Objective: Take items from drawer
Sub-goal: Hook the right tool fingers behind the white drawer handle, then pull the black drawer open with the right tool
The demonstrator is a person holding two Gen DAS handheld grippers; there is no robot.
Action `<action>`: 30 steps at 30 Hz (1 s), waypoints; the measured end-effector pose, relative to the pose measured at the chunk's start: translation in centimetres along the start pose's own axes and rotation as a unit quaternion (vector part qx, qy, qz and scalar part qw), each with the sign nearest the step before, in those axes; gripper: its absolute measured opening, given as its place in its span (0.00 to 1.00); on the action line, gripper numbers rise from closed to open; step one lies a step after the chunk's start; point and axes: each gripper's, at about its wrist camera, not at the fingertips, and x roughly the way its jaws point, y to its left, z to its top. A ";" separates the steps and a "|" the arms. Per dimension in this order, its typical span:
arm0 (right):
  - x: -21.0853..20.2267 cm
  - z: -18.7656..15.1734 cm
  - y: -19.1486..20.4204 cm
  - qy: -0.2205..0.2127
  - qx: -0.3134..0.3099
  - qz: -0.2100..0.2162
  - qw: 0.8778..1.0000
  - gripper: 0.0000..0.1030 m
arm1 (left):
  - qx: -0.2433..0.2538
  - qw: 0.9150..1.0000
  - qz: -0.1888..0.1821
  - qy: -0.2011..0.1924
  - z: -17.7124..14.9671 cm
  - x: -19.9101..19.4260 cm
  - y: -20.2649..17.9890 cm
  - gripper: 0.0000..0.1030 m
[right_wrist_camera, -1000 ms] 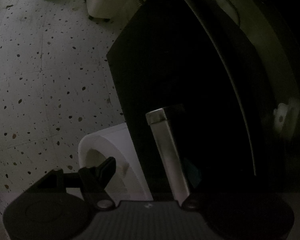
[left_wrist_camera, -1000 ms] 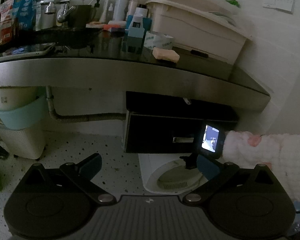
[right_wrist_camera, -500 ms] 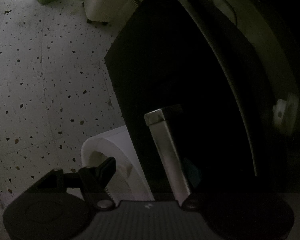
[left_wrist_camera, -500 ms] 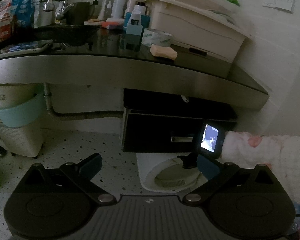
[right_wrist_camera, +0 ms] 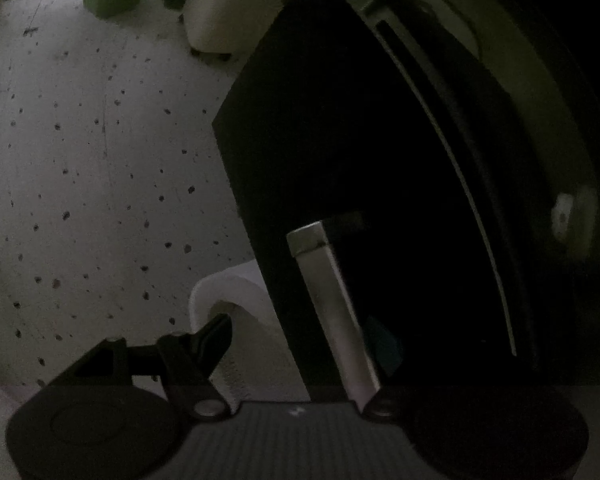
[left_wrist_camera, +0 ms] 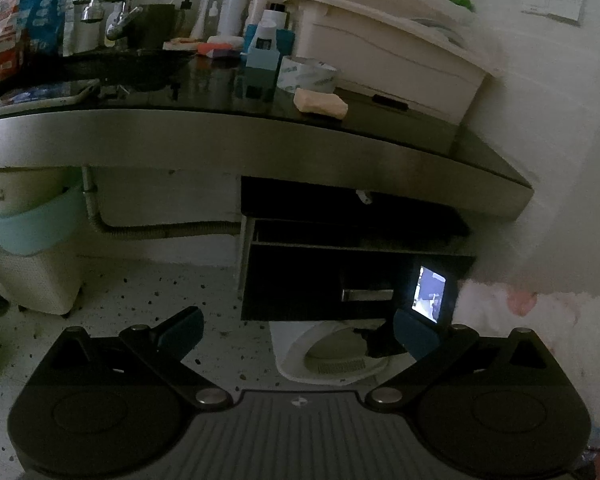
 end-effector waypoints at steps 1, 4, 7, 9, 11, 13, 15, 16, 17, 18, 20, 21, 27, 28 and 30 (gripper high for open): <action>-0.2 -0.1 0.2 -0.001 0.002 0.001 1.000 0.72 | -0.001 1.000 0.000 0.000 -0.1 -0.1 0.0 1.00; -0.6 -0.2 0.6 0.000 0.001 0.007 1.000 0.72 | -0.004 1.000 0.000 0.000 -0.3 -0.4 -0.1 1.00; -0.9 -0.3 0.9 0.000 0.007 0.015 1.000 0.72 | -0.007 1.000 -0.002 0.000 -0.5 -0.6 0.0 1.00; -1.2 -0.4 1.1 0.000 0.011 0.020 1.000 0.73 | -0.009 1.000 -0.004 0.001 -0.7 -0.8 0.0 1.00; -1.4 -0.5 1.3 -0.001 0.014 0.025 1.000 0.76 | -0.010 1.000 -0.006 0.002 -0.8 -0.9 0.1 1.00; -1.6 -0.6 1.5 -0.001 0.018 0.030 0.999 0.78 | -0.010 1.000 -0.007 0.003 -0.8 -1.0 0.1 1.00; -1.9 -0.7 1.7 -0.001 0.022 0.036 0.999 0.78 | -0.011 1.000 -0.008 0.002 -0.9 -1.2 0.2 1.00; -2.0 -0.7 1.8 -0.002 0.026 0.038 0.999 0.78 | -0.010 1.000 -0.009 0.001 -0.9 -1.3 0.2 1.00; -2.1 -0.8 1.8 -0.002 0.031 0.041 0.999 0.78 | -0.010 1.000 -0.010 0.001 -0.9 -1.4 0.1 1.00; -2.3 -0.8 1.9 -0.002 0.036 0.043 0.998 0.78 | -0.010 1.000 -0.011 0.002 -1.0 -1.4 0.2 1.00; -2.6 -1.0 2.0 -0.002 0.044 0.045 0.998 0.78 | -0.010 1.000 -0.013 0.003 -1.1 -1.5 0.2 1.00; -2.7 -1.0 2.2 -0.002 0.046 0.045 0.998 0.78 | -0.011 1.000 -0.014 0.004 -1.2 -1.5 0.2 1.00; -3.8 -1.6 2.8 -0.011 0.066 0.037 0.997 0.77 | -0.012 1.000 -0.016 0.005 -1.4 -1.9 0.2 1.00; -4.0 -1.7 2.9 -0.014 0.073 0.034 0.997 0.78 | -0.011 1.000 -0.015 0.004 -1.4 -2.0 0.1 1.00; -4.4 -2.0 2.9 -0.017 0.084 0.029 0.996 0.78 | -0.009 1.000 -0.015 0.001 -1.4 -2.1 0.1 1.00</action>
